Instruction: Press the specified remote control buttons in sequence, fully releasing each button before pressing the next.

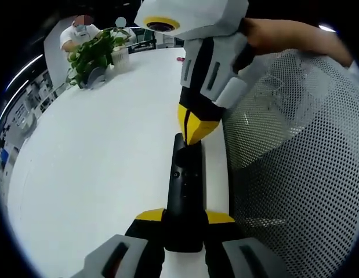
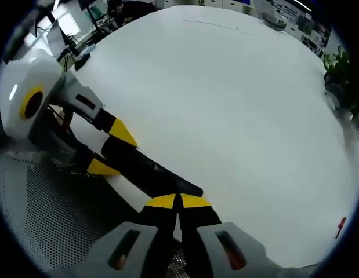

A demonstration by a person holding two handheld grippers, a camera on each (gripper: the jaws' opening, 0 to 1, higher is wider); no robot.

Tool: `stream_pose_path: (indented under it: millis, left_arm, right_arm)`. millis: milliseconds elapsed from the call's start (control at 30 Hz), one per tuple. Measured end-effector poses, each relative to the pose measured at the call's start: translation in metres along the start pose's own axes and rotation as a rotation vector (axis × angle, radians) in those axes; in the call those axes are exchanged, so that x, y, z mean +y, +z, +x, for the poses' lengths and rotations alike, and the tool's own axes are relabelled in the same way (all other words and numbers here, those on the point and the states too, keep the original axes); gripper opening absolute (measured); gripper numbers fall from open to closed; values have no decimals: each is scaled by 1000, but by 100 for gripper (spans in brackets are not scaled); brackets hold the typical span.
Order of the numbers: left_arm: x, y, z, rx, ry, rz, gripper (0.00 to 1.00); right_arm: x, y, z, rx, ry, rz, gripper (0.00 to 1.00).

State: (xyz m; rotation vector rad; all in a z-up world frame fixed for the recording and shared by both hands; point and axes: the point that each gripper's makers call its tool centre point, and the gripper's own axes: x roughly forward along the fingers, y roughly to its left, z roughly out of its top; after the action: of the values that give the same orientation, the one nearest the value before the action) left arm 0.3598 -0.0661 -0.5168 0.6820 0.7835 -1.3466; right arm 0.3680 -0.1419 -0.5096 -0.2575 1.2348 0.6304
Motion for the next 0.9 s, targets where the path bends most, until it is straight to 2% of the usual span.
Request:
stream_pose_path:
  millis: [167,467,600,900]
  left_arm:
    - [0,0,0,-8,1,-1,24]
    - [0,1,0,1,-5,4,24]
    - [0,1,1,15,-4,6,25]
    - [0,1,1,22,-9,14,25]
  right_arm:
    - [1,0,0,8,4,25,0]
    - [1,0,-1,21,-14,-29,0]
    - [0,0,0,25,-18,-27,0]
    - [-1,0,0,13,-5,11,0]
